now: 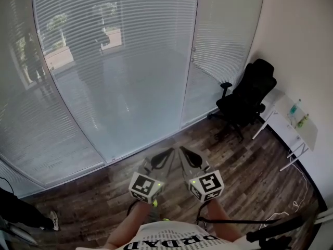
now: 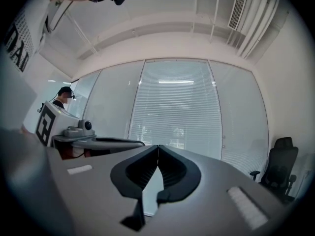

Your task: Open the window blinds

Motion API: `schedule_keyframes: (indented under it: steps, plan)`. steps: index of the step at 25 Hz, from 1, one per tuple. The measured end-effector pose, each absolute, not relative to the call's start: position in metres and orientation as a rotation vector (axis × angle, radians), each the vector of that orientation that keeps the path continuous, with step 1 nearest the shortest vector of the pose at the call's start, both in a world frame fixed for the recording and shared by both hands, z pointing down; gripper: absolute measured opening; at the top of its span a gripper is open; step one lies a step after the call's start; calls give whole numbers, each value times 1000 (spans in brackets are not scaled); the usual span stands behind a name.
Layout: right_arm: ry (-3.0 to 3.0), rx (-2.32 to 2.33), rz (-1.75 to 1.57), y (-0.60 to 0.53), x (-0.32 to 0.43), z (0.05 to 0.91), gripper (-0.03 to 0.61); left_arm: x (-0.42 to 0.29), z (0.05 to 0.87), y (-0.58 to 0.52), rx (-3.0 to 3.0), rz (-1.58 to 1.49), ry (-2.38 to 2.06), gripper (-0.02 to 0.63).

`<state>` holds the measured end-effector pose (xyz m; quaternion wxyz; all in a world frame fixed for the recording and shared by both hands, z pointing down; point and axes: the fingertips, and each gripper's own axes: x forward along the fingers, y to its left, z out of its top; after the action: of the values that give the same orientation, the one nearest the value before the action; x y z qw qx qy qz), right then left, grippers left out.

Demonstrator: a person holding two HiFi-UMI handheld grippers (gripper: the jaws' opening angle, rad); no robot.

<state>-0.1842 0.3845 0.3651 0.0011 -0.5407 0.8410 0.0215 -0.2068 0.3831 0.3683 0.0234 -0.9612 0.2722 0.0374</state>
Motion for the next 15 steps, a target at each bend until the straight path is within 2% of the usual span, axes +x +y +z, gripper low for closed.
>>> schedule_keyframes:
  steps: [8, 15]
  plan:
    - [2648, -1727, 92, 328, -176, 382, 9, -198, 386, 321, -2972, 121, 829, -6]
    - [2612, -1800, 136, 261, -131, 379, 9, -150, 383, 253, -2976, 171, 736, -6]
